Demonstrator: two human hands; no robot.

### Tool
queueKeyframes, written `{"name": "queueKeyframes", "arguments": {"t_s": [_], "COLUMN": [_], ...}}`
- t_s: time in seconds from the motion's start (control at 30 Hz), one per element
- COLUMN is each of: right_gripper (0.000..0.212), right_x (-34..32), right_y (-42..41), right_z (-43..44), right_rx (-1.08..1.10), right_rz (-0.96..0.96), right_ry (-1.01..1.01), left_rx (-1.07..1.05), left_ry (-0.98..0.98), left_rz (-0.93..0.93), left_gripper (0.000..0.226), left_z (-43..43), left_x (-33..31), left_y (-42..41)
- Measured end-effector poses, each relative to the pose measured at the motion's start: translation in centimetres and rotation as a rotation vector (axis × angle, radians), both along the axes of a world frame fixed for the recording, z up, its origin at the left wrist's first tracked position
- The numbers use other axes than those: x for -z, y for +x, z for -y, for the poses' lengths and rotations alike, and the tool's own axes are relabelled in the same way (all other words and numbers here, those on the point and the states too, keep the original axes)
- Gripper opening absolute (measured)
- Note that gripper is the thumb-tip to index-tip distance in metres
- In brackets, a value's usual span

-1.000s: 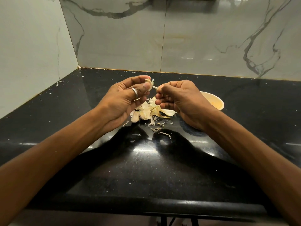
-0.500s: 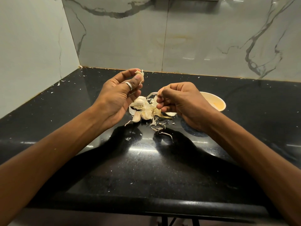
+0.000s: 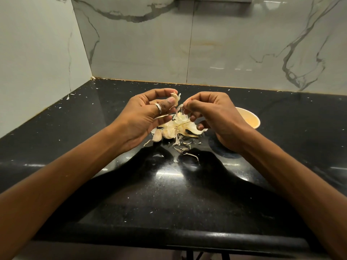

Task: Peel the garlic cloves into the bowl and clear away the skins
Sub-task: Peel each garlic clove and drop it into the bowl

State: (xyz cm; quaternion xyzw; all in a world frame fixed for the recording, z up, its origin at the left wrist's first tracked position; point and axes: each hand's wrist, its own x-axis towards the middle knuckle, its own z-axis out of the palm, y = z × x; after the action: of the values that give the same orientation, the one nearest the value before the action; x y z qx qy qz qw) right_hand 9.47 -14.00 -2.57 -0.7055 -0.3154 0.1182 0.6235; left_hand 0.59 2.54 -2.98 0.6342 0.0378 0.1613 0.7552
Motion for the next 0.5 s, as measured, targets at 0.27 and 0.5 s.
{"name": "queueKeyframes", "arguments": {"t_s": [0.27, 0.5], "right_gripper": [0.015, 0.017], "right_x": [-0.05, 0.16], "right_y": [0.07, 0.24], "right_z": [-0.05, -0.09], "right_rx": [0.035, 0.052], "right_rz": [0.034, 0.049], "right_ry": [0.038, 0.037], "left_rx": [0.007, 0.007], "left_ry": [0.062, 0.090], "left_rz": [-0.008, -0.013], "left_gripper": [0.020, 0.019], "left_z": [0.14, 0.23], "left_x": [0.02, 0.14], "left_y": [-0.15, -0.11]}}
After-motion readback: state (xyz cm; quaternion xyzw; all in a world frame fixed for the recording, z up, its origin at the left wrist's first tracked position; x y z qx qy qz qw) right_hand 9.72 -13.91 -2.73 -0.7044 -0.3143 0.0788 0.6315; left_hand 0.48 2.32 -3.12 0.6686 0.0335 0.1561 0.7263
